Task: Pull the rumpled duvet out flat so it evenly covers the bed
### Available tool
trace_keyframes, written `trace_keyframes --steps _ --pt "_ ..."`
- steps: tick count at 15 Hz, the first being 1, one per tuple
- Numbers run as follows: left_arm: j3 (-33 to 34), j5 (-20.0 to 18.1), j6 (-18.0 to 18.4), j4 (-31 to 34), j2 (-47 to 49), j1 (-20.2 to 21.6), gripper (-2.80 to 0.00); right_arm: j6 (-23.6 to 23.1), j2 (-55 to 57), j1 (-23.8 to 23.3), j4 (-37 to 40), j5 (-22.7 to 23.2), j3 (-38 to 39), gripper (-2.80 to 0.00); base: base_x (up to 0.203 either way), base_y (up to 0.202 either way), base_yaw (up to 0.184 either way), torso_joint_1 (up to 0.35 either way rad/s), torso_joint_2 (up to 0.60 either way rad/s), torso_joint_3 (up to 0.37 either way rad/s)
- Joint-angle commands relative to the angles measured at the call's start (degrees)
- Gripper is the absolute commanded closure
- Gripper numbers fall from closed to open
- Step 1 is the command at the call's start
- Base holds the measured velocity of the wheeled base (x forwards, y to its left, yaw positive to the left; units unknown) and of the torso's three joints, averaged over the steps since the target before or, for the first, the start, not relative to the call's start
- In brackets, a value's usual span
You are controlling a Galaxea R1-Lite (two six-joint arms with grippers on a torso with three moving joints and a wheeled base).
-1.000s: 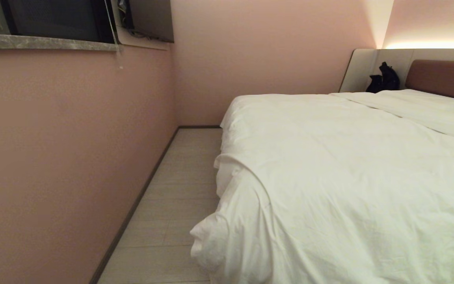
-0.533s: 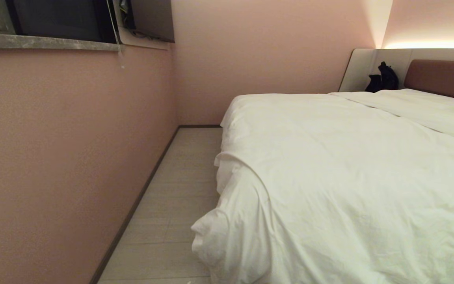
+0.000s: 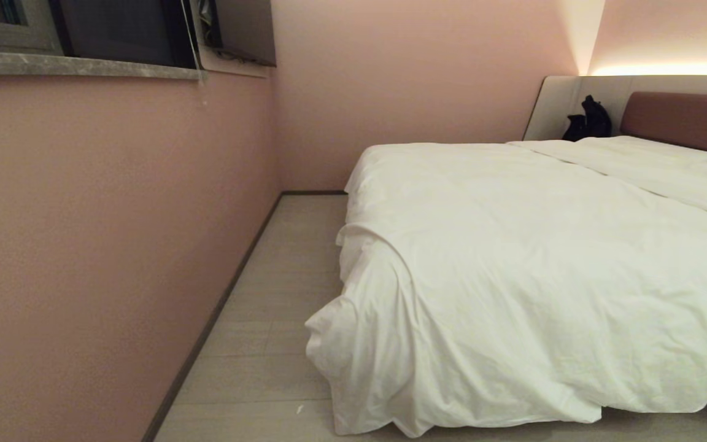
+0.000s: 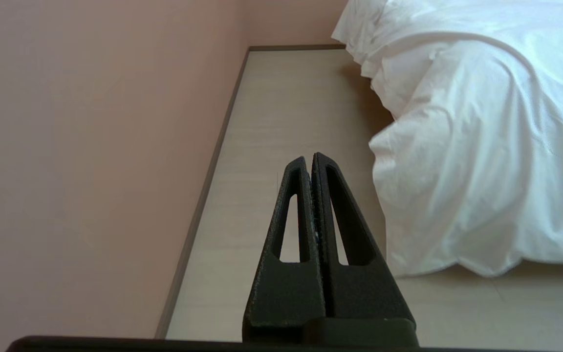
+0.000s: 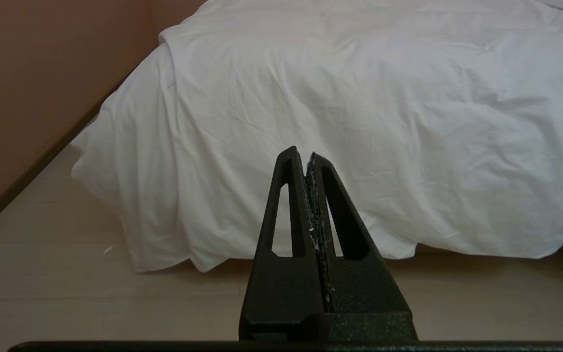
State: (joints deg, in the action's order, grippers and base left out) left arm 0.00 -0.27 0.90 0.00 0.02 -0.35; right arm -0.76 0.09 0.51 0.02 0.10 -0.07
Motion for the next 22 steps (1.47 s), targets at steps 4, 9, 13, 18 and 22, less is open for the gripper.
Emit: trace_keyframes --steps 4,9,13,18,22 --pt "0.0 0.0 -0.02 0.0 -0.02 0.0 0.0 -0.03 -0.01 0.02 -0.02 -0.01 -0.01 0.0 -0.193 0.0 0.002 0.005 0.0 0.003" --pt "0.0 -0.08 -0.02 -0.09 -0.02 0.0 0.0 -0.03 -0.01 0.02 -0.02 -0.01 -0.01 0.0 -0.102 0.0 0.002 -0.002 0.0 0.004" --pt "0.0 0.0 -0.02 -0.09 -0.02 0.0 0.0 -0.03 -0.01 0.02 0.06 -0.01 -0.01 0.0 0.0 0.0 0.0 0.0 0.0 0.0" --pt "0.0 0.03 -0.31 -0.09 -0.02 0.0 0.0 -0.03 -0.01 0.02 -0.02 -0.01 -0.01 0.0 0.0 0.0 0.0 0.0 0.0 0.0" --pt "0.0 0.09 -0.55 -0.09 -0.02 0.0 0.0 -0.03 -0.01 0.02 -0.02 -0.01 0.04 0.0 0.0 0.0 0.0 0.0 0.0 0.0"
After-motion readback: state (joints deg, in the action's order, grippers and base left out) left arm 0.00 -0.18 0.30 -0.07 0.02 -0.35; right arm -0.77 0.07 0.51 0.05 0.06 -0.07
